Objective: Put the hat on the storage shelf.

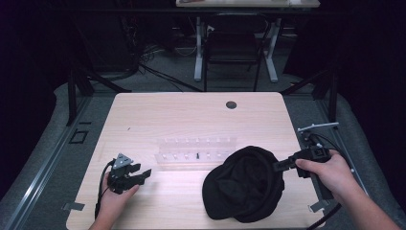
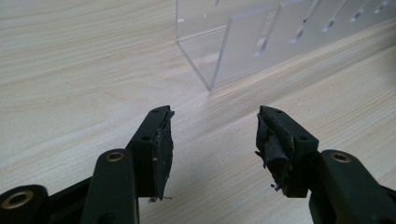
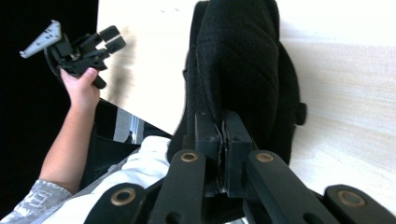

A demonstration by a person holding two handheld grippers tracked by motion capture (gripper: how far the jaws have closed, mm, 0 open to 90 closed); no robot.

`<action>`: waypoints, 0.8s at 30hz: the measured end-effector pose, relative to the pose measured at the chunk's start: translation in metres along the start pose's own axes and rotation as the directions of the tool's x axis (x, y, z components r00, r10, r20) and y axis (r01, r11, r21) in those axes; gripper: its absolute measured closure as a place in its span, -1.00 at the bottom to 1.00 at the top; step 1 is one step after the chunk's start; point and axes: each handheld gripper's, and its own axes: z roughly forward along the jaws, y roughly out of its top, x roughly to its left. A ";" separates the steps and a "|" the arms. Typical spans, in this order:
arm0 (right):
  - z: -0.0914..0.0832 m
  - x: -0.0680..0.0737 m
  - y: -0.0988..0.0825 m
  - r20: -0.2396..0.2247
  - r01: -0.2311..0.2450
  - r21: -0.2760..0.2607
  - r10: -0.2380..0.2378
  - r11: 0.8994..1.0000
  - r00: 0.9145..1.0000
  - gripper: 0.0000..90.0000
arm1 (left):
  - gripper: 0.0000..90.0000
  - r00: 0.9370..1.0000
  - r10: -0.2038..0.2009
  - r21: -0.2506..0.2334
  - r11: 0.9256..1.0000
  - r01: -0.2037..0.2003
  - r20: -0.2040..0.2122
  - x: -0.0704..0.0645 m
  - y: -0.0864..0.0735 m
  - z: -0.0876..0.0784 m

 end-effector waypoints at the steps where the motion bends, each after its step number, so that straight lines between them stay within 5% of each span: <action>1: -0.003 0.001 0.000 -0.002 0.010 0.001 -0.010 1.000 1.000 0.95 | 0.02 1.000 -0.001 -0.001 1.000 0.001 0.000 0.000 0.000 0.000; 15: -0.042 0.023 0.010 0.128 0.041 -0.055 -0.033 0.998 0.991 0.95 | 0.02 1.000 0.001 -0.003 1.000 -0.001 -0.006 -0.001 0.000 0.001; 24: -0.061 0.026 0.015 0.092 0.006 -0.088 0.002 0.996 0.996 0.95 | 0.02 1.000 -0.002 -0.005 1.000 0.002 -0.006 -0.001 -0.001 0.001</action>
